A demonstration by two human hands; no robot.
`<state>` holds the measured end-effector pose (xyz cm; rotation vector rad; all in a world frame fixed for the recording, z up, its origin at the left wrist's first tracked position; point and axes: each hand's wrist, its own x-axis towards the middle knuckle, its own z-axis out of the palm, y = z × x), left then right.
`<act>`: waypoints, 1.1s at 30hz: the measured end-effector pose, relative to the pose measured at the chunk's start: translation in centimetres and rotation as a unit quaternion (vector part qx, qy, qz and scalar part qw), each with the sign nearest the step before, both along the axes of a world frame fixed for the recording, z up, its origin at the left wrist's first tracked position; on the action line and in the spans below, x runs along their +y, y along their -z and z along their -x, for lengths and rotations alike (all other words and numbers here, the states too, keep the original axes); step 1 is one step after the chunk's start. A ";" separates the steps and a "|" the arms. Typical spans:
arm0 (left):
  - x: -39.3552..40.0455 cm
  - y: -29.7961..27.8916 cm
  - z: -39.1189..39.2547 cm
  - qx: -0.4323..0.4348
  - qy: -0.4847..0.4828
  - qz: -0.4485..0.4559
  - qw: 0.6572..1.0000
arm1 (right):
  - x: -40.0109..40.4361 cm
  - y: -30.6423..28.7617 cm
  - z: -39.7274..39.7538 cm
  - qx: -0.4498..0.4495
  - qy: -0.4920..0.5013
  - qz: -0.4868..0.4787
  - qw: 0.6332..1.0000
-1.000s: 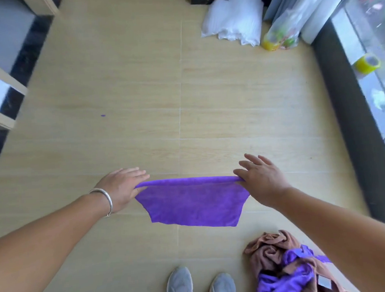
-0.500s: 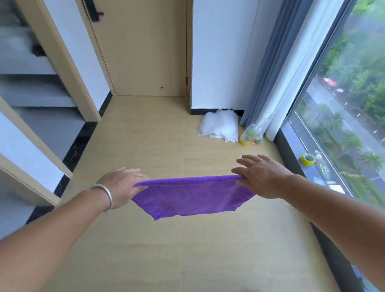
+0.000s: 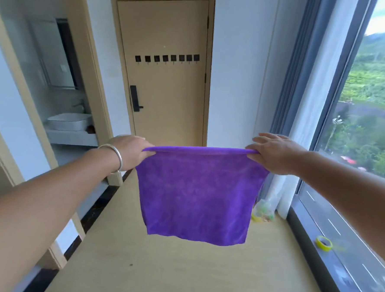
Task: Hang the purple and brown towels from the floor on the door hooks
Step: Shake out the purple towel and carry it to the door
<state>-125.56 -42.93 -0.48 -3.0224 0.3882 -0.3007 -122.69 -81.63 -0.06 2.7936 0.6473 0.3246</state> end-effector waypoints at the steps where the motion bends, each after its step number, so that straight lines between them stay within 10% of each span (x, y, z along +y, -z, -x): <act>1: 0.0 -1.1 0.3 -0.010 -0.003 -0.005 1.000 | 0.0 -0.8 -0.1 -0.007 -0.001 -0.003 1.000; 33: 24.1 -5.0 -12.4 -0.127 -0.098 0.007 0.987 | 26.3 -6.5 -19.2 -0.062 -0.056 -0.087 0.993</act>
